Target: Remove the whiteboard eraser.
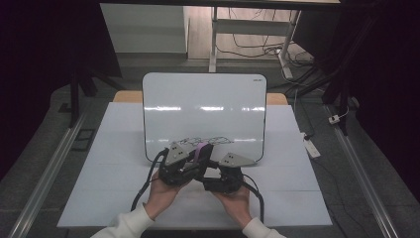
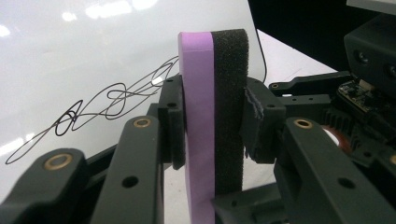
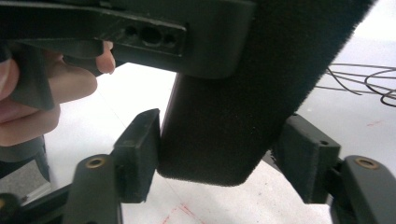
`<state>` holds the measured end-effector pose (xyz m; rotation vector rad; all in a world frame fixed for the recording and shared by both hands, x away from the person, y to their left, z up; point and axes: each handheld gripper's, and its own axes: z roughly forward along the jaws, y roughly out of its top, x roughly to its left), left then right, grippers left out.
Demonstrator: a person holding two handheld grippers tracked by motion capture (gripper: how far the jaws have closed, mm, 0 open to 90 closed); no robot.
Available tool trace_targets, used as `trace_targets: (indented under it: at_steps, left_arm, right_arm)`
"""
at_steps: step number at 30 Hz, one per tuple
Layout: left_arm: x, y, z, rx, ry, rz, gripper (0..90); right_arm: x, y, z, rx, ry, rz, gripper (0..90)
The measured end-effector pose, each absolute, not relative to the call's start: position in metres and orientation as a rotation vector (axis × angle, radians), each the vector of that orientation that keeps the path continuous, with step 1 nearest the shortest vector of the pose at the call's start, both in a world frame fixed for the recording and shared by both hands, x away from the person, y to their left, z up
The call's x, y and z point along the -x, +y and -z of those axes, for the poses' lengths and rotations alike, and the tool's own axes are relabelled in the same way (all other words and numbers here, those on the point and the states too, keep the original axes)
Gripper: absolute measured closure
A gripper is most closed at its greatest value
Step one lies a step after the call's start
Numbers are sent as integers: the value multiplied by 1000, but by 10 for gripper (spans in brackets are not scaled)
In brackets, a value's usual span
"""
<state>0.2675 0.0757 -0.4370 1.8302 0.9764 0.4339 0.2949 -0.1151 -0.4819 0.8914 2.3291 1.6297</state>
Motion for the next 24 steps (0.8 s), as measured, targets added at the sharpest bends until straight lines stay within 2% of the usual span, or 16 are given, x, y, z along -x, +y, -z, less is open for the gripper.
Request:
trace_targets:
  at_steps: [2, 5, 6, 7, 8, 9, 15, 24]
  left_arm:
    - [-268, 78, 437, -1831, 968, -422, 602]
    - [-271, 86, 436, -1829, 916, -387, 482]
    - [-273, 92, 435, -1827, 884, -353, 433]
    - [-276, 97, 434, -1821, 857, -314, 433]
    - [-279, 102, 434, -1816, 829, -273, 361]
    - [-282, 107, 433, -1819, 800, -229, 326]
    - [-292, 125, 434, -1818, 685, -127, 287]
    - [-296, 120, 439, -1838, 595, -56, 287]
  right_arm:
    - [-296, -117, 481, -880, 2337, -1645, 373]
    - [-298, -121, 480, -840, 2357, -1665, 386]
    - [-298, -123, 480, -834, 2363, -1673, 388]
    - [-298, -123, 480, -834, 2363, -1673, 388]
    - [-300, -127, 479, -798, 2381, -1707, 392]
    - [-301, -129, 479, -777, 2392, -1707, 393]
    - [-305, -138, 478, -657, 2447, -1757, 397]
    - [-303, -135, 479, -517, 2503, -1783, 399]
